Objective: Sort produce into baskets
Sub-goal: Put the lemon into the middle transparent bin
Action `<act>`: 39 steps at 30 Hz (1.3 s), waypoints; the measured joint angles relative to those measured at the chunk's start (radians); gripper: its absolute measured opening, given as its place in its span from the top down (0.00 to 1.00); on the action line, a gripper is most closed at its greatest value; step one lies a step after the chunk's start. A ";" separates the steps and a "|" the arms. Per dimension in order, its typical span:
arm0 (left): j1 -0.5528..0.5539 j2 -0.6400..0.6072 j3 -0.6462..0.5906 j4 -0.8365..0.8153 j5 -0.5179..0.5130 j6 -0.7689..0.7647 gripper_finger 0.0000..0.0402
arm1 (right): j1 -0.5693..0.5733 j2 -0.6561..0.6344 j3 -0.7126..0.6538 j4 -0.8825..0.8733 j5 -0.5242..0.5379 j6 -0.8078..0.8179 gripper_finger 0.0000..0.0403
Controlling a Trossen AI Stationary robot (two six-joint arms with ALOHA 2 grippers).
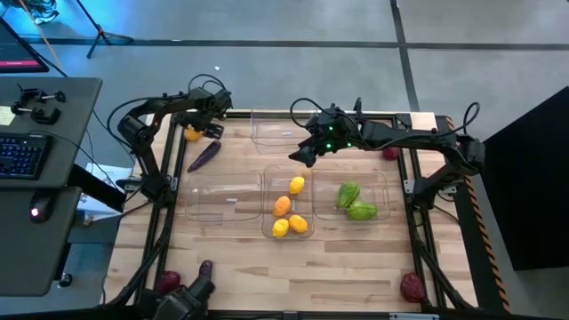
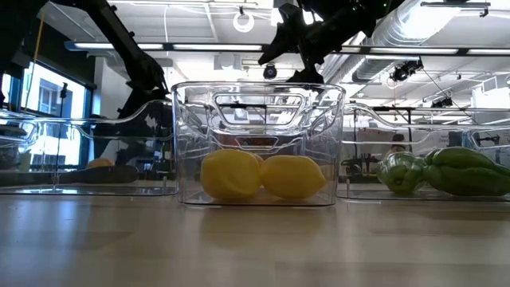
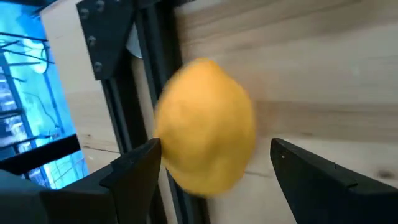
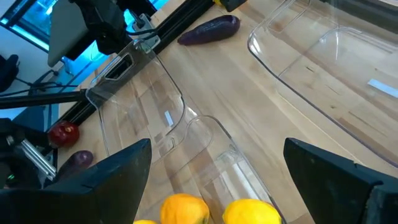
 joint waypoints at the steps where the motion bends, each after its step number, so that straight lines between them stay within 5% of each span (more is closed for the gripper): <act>1: -0.002 0.008 -0.001 0.004 0.003 -0.006 0.29 | 0.001 0.000 0.000 0.000 0.000 0.000 0.12; 14: -0.048 0.071 0.000 -0.008 0.055 0.021 0.30 | 0.004 0.001 0.000 -0.020 0.053 -0.027 0.12; 21: -0.048 0.001 -0.002 0.012 0.059 0.056 0.50 | 0.003 0.001 0.000 -0.031 0.085 -0.026 0.12; 30: -0.058 -0.304 -0.002 0.019 0.066 0.041 0.51 | 0.004 0.001 0.000 -0.023 0.131 -0.018 0.12; 39: -0.291 -0.660 -0.001 0.080 0.155 -0.013 0.48 | 0.002 0.001 0.000 -0.005 0.319 0.061 0.12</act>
